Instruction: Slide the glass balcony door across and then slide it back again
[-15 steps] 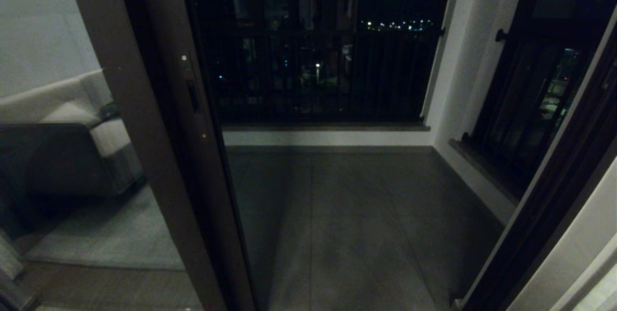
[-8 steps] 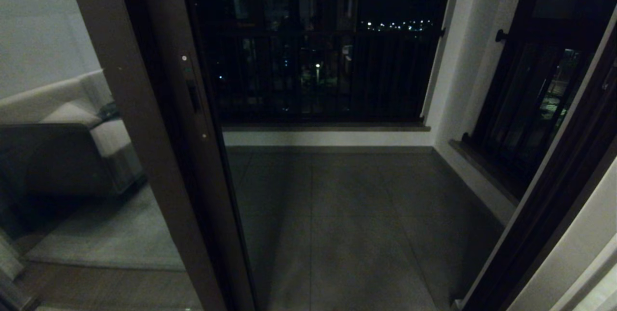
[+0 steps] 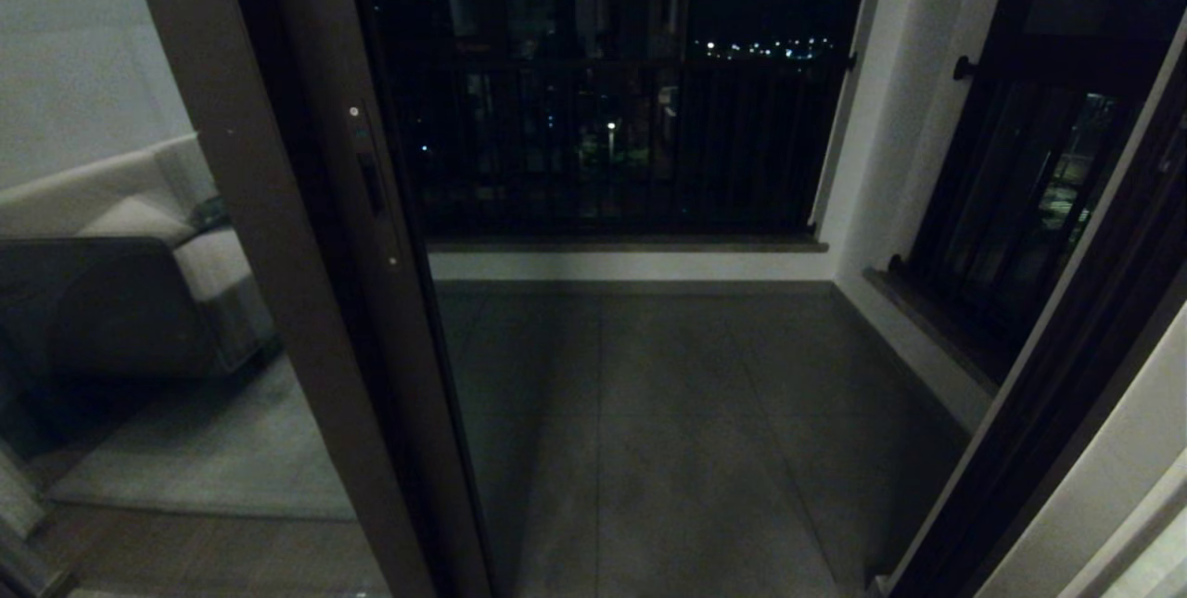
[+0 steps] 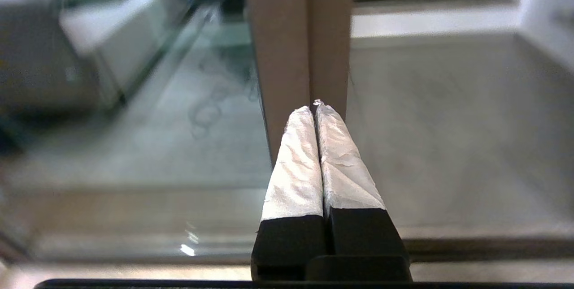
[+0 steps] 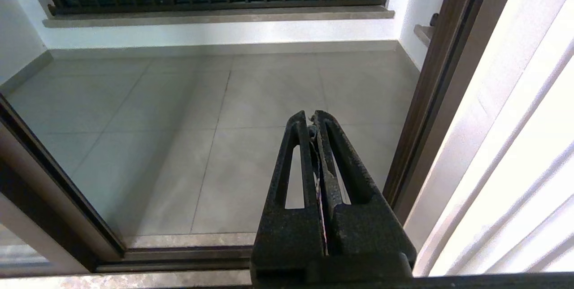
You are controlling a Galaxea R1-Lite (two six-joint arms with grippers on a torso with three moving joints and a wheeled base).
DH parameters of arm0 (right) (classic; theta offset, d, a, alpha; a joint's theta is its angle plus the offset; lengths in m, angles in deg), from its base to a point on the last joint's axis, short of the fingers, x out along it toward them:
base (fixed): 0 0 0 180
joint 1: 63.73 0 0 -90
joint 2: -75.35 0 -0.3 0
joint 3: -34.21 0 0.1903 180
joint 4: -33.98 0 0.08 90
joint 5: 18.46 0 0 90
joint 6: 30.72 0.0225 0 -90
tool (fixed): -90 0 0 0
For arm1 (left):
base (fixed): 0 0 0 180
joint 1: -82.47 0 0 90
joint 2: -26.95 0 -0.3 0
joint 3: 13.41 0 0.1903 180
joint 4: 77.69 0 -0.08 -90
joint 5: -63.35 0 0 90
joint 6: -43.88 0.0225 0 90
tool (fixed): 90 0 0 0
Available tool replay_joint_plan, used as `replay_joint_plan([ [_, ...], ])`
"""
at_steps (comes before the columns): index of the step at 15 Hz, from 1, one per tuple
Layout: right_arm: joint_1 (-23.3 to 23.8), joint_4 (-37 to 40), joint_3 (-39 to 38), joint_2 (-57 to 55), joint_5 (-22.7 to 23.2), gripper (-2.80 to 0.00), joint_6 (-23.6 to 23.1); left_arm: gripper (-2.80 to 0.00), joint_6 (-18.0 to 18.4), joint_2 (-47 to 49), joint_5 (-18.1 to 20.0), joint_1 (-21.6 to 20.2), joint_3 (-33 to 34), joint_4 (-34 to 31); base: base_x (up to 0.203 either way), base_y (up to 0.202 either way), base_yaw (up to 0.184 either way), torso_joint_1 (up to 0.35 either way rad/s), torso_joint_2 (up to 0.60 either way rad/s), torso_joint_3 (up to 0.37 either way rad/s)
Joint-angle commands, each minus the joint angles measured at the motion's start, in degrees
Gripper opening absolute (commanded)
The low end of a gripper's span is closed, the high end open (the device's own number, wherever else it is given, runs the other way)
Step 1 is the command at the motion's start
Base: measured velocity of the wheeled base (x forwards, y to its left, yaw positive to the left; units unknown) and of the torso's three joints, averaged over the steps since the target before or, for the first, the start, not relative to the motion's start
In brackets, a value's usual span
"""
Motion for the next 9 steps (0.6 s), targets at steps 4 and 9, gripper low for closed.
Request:
replay_joint_plan([
  [4,0.0,0.3,0.1,0.0,-0.1,-2.80,0.0,-2.80,-1.0,-0.1,0.0,0.0,0.7,0.3,0.000,0.000,0.000,0.000,0.00,0.000],
  [9,0.0,0.0,0.1,0.0,0.0,-2.80,0.1,-2.80,-6.0,-0.1,-0.8,0.0,0.7,0.4,0.000,0.000,0.000,0.000,0.00,0.000],
])
